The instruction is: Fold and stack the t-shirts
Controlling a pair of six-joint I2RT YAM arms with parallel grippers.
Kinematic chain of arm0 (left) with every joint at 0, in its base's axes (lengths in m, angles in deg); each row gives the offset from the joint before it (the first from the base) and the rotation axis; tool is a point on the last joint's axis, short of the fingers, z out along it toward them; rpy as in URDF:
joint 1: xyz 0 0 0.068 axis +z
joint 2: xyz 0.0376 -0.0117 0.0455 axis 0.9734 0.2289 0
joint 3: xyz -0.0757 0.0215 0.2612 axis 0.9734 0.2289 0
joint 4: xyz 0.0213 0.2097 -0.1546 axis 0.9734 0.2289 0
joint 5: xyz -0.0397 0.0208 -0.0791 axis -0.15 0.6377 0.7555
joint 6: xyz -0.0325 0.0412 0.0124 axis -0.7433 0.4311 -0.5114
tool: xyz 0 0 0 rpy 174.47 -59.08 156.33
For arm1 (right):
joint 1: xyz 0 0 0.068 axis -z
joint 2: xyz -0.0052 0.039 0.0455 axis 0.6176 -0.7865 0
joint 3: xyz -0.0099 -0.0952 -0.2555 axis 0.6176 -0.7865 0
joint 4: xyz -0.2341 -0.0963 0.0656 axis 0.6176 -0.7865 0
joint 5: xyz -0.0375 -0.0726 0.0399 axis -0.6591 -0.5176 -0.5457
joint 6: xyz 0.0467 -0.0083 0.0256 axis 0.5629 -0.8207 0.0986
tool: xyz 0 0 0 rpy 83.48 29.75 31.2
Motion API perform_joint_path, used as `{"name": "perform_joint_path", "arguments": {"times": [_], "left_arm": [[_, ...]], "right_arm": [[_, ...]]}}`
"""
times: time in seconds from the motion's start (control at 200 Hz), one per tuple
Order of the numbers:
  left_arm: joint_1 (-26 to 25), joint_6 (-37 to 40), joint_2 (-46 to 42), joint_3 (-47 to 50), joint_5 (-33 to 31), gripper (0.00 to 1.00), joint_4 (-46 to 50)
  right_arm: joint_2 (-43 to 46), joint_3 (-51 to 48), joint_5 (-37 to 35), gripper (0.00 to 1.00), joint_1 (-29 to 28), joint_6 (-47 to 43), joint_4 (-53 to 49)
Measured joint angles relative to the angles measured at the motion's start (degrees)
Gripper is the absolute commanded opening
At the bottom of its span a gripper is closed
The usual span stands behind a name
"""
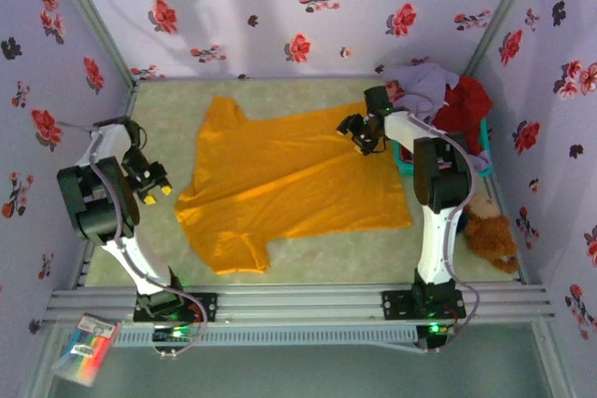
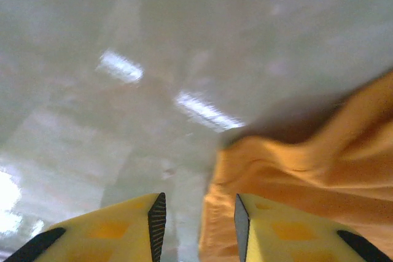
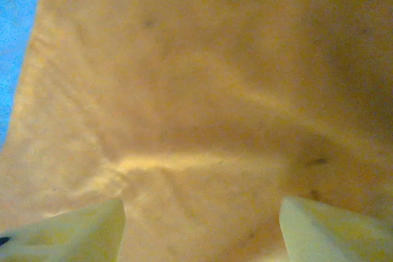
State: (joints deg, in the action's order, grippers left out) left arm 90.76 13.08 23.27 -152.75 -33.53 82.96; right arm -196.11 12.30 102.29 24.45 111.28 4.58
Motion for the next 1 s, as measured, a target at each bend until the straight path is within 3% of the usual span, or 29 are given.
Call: {"name": "perform_joint_path", "arguments": {"times": [0.205,0.43,1.0], "left_arm": [[-2.89,-0.5,6.08,-5.9,5.75,0.25,-2.97],[-3.15,-2.86,13.16,-8.09,10.16,0.26,-6.78],[-4.92,-5.22,16.11,-10.29,15.54,0.28,-12.66]], "right_arm": [[1.64,3.58,1.88,0.67,-0.74,-0.98,-1.57],[3.06,3.72,2.23,0.66,-0.72,-1.57,-2.71],[3.06,4.35,3.32,0.67,-0.72,-1.62,-4.26]]}}
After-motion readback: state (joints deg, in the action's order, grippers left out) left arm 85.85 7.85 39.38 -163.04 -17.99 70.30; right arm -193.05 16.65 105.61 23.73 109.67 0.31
